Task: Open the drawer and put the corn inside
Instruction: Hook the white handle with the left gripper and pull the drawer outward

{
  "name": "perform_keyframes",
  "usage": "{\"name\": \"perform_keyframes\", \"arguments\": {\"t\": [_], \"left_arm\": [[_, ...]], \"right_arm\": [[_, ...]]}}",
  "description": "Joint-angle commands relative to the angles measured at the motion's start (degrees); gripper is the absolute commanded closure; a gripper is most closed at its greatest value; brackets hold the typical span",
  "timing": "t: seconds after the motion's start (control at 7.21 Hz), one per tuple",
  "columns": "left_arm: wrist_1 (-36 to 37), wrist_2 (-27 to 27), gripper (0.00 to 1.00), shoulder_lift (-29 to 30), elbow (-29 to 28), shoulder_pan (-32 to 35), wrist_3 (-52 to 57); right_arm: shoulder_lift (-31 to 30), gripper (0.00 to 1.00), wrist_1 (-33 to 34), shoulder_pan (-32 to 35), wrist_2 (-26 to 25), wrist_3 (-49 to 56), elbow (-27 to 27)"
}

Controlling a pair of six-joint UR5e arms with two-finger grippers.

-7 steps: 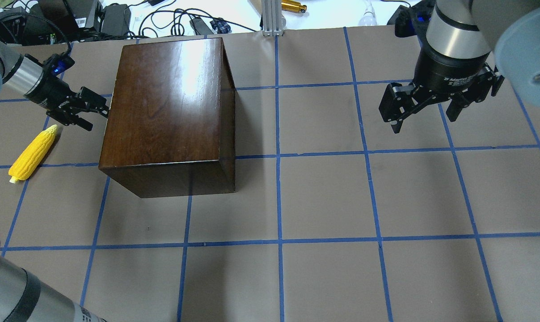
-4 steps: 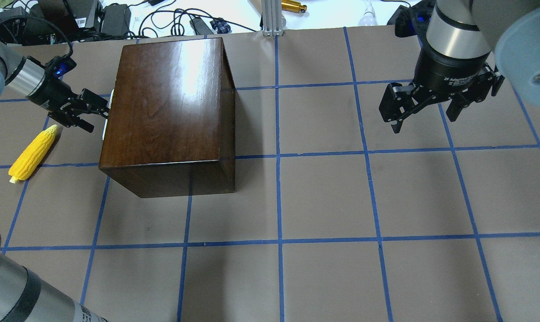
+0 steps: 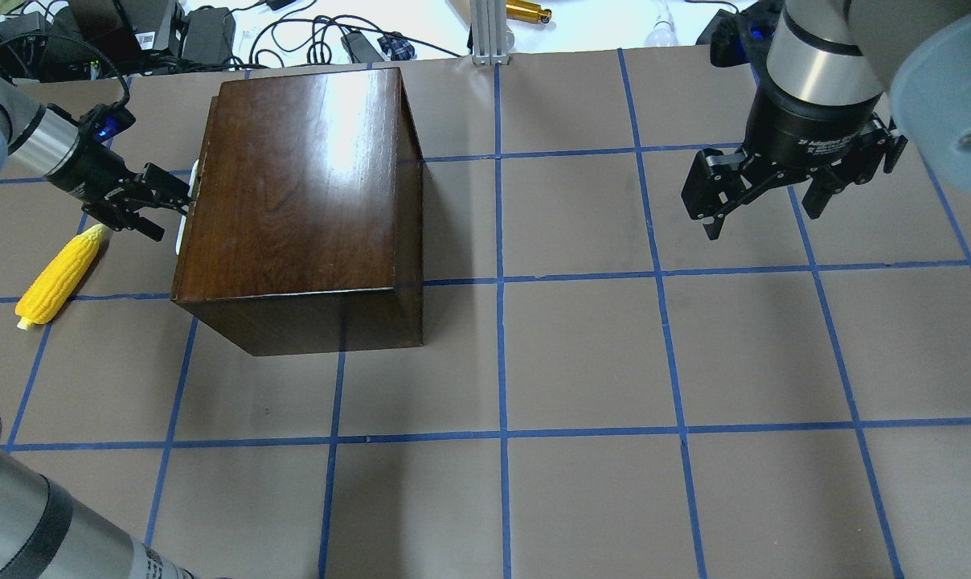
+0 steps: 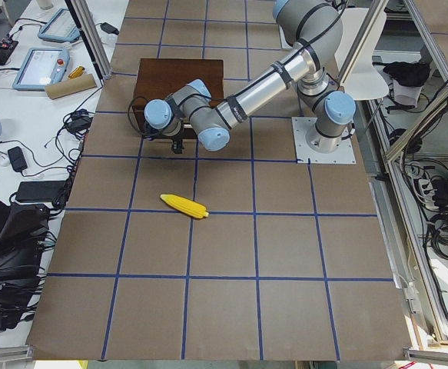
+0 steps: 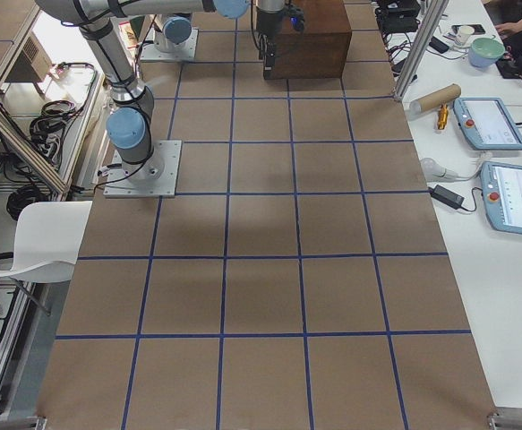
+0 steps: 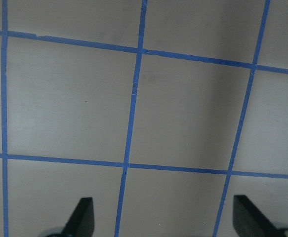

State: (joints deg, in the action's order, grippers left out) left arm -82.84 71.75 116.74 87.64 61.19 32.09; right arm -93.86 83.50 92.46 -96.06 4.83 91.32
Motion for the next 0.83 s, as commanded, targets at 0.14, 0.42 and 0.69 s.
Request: {"name": "perform_keyframes", "arguments": {"t": [0.14, 0.42, 0.69], "left_arm": [[0.1, 1.6, 0.00, 0.2, -0.4, -1.1, 0.2], [0.5, 1.6, 0.00, 0.3, -0.4, -2.6, 0.3], [1.2, 3.1, 0.00, 0.3, -0.5, -4.1, 1.2]], "right_arm": [[0.1, 0.00, 0.0, 0.0, 0.0, 0.0, 0.0], [0.0, 0.00, 0.0, 0.0, 0.0, 0.0, 0.0], [0.0, 0.00, 0.0, 0.0, 0.1, 0.0, 0.0]]}}
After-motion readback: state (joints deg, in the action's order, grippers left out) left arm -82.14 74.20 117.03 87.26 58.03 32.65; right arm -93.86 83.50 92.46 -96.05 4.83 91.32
